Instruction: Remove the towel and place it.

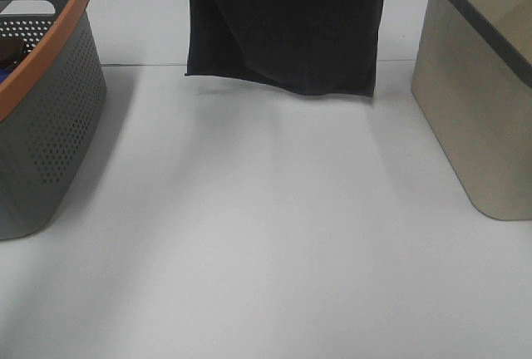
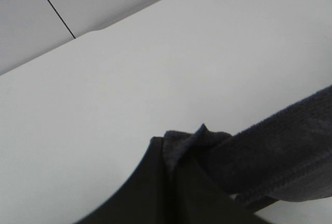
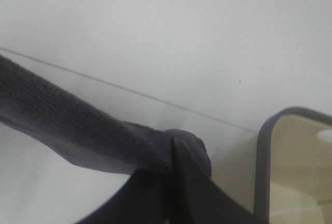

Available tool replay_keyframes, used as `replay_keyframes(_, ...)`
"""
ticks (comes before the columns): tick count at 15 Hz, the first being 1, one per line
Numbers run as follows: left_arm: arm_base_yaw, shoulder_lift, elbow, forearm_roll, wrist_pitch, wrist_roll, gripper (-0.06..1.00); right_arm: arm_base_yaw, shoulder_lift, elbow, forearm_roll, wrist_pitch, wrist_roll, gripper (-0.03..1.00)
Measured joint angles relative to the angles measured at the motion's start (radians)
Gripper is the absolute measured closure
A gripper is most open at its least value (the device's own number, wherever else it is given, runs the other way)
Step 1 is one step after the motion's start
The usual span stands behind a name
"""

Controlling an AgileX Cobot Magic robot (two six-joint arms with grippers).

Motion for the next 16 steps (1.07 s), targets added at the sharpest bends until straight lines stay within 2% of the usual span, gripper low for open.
replay_keyframes(3, 0.045, 0.055, 0.0, -0.004, -0.106, -0.003, 0.94, 0.0, 0.047, -0.008, -0.061, -0.129, 0.001, 0.97)
replay_keyframes(5, 0.048, 0.086, 0.0, -0.028, -0.081, -0.003, 0.94, 0.0, 0.078, -0.008, -0.073, -0.126, 0.002, 0.97)
replay_keyframes(7, 0.047, 0.118, 0.0, -0.119, 0.041, -0.003, 0.94, 0.001, 0.13, -0.009, -0.044, -0.051, 0.003, 0.97)
replay_keyframes(10, 0.047, 0.139, 0.0, -0.261, 0.247, -0.003, 0.94, 0.001, 0.186, -0.009, 0.063, 0.11, 0.001, 0.97)
replay_keyframes(15, 0.048, 0.175, 0.0, -0.399, 0.475, 0.026, 0.94, 0.0, 0.204, -0.014, 0.15, 0.314, -0.004, 0.97)
replay_keyframes(16, 0.04, 0.188, 0.0, -0.419, 0.567, 0.038, 0.94, 0.0, 0.214, -0.006, 0.176, 0.378, -0.007, 0.97)
